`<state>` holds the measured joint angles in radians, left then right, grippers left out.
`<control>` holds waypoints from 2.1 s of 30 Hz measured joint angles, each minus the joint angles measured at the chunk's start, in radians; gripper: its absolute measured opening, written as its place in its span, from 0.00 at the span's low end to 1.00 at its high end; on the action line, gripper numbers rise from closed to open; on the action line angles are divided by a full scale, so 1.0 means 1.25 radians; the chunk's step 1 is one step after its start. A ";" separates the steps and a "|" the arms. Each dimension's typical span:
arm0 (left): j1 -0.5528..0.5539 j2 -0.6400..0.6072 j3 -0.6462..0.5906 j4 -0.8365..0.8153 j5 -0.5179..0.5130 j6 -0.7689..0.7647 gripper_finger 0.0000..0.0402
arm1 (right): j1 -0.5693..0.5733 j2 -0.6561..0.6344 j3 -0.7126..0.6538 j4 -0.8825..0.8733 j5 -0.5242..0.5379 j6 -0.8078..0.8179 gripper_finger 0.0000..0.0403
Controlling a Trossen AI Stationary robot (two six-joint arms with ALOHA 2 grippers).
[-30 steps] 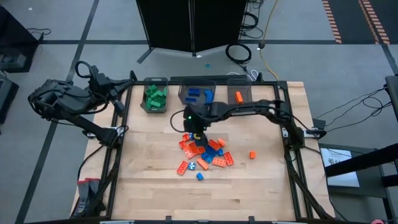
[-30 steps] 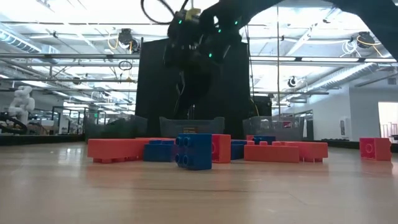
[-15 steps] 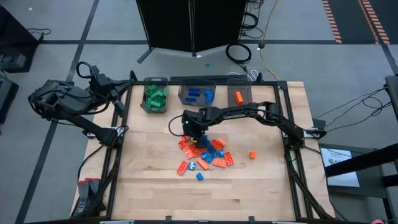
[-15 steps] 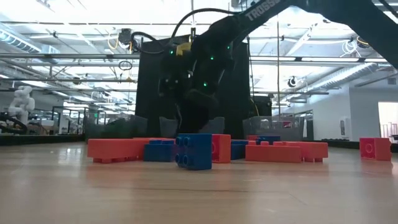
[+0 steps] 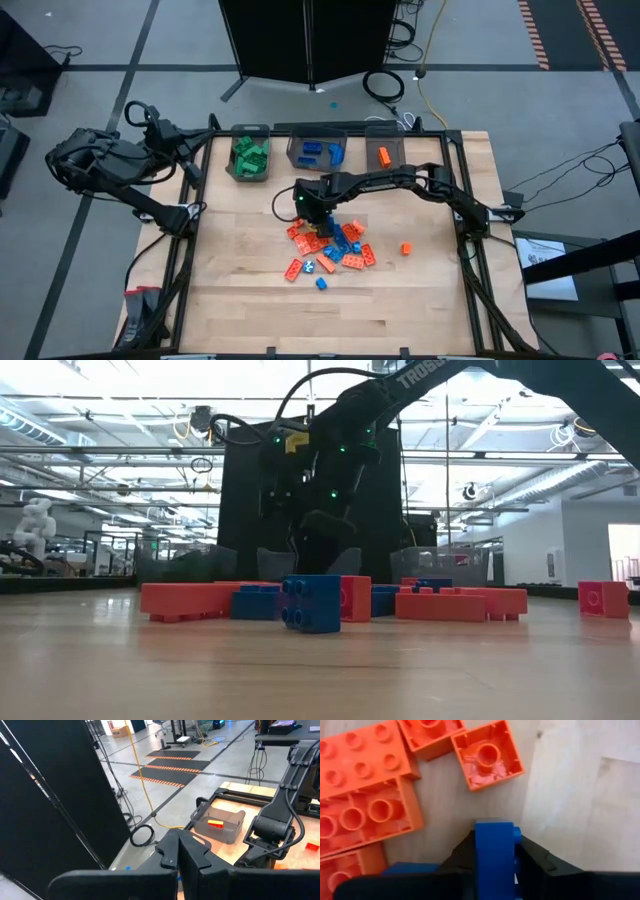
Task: Sort blocks
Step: Put the blue game piece into the middle black bin
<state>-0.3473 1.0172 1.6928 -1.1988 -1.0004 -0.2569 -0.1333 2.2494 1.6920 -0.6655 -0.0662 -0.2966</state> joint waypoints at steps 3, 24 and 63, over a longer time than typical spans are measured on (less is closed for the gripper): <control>0.000 0.000 0.000 0.000 0.000 0.000 0.00 | -0.006 -0.010 0.005 0.005 0.025 0.014 0.18; 0.000 0.002 -0.075 0.003 -0.001 -0.021 0.00 | -0.313 -0.029 0.184 0.032 -0.014 0.198 0.18; 0.000 -0.005 -0.075 0.003 -0.009 -0.021 0.00 | -0.010 -0.093 -0.089 -0.065 -0.095 0.073 0.67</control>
<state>-0.3473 1.0103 1.5990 -1.1954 -1.0115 -0.2836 -0.1463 2.1334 1.5812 -0.7468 -0.1854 -0.2051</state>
